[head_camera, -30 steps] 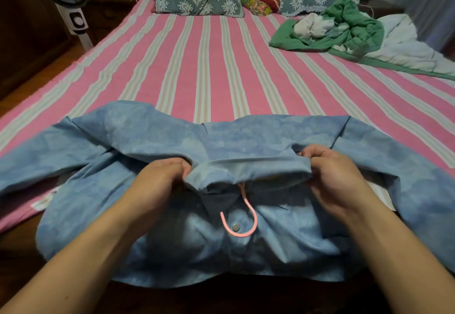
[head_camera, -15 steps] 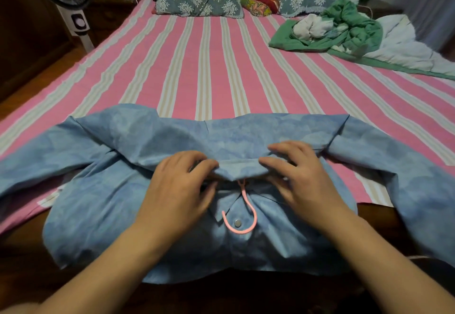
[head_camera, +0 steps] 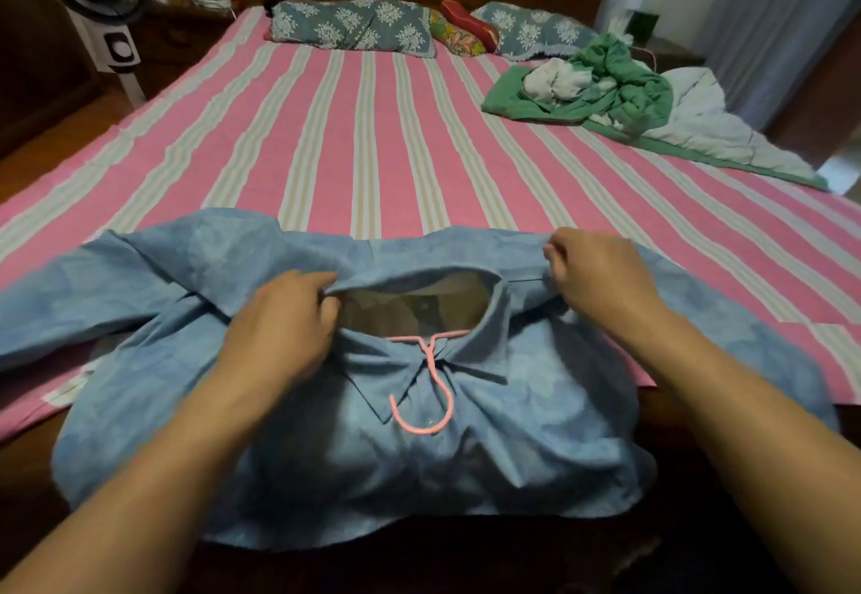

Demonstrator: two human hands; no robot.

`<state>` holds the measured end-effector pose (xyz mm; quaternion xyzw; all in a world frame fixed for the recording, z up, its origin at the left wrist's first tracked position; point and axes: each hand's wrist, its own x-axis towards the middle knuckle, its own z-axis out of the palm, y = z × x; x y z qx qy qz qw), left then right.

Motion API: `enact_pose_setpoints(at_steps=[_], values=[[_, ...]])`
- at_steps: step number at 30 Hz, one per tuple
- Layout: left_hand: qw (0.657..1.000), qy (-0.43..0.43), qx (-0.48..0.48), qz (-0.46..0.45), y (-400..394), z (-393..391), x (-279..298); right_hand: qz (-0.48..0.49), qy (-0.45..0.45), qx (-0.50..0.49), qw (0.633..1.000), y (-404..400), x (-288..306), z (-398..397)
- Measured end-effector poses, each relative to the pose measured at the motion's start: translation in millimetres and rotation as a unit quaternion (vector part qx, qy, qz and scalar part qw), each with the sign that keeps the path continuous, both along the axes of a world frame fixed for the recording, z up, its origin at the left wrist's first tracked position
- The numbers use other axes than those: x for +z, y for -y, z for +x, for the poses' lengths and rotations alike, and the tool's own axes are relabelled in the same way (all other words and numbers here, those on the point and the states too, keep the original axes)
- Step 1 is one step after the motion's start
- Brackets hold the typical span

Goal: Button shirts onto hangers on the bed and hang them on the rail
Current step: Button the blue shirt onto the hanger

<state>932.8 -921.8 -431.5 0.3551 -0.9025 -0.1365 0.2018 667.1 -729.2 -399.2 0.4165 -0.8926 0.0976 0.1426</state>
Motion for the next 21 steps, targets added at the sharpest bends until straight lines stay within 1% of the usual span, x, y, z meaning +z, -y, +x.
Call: enact_pose_setpoints(at_steps=[2, 3, 4, 6, 7, 8, 10, 12, 14, 15, 17, 18, 19, 21], values=[[0.996, -0.011, 0.000, 0.092, 11, 1, 0, -0.037, 0.013, 0.027, 0.999, -15, -4, -2], [0.994, -0.033, 0.000, 0.105, 9, -2, -1, -0.050, 0.040, 0.047, 0.997, -22, -7, 2], [0.994, -0.058, -0.006, 0.096, 5, -6, -2, -0.064, 0.076, 0.072, 0.993, -28, -11, 7], [0.995, -0.086, -0.038, 0.045, -9, -16, -6, -0.107, 0.153, 0.112, 0.976, -34, -19, 22], [0.994, -0.093, -0.060, 0.015, -13, -19, -7, -0.126, 0.181, 0.126, 0.967, -32, -22, 30], [0.993, -0.092, -0.073, -0.008, -14, -21, -7, -0.131, 0.186, 0.139, 0.964, -27, -25, 37], [0.995, -0.077, -0.064, -0.018, -9, -25, -1, -0.089, 0.149, 0.179, 0.968, -13, -24, 45], [0.996, -0.084, -0.040, 0.014, 2, -30, 2, -0.027, 0.096, 0.264, 0.959, 3, -12, 48], [0.991, -0.106, -0.042, 0.075, 13, -34, 2, 0.053, 0.004, 0.370, 0.927, 12, -1, 48], [0.985, -0.121, -0.050, 0.110, 17, -34, 1, 0.102, -0.034, 0.406, 0.907, 14, 1, 49], [0.976, -0.138, -0.067, 0.153, 21, -32, -2, 0.190, -0.086, 0.436, 0.876, 10, -2, 57], [0.974, -0.142, -0.077, 0.161, 21, -30, -2, 0.210, -0.111, 0.444, 0.864, 8, -7, 62], [0.971, -0.151, -0.086, 0.165, 21, -28, -3, 0.200, -0.135, 0.466, 0.851, 7, -13, 67], [0.961, -0.189, -0.096, 0.179, 18, -26, -1, 0.124, -0.171, 0.530, 0.822, 8, -22, 73]])
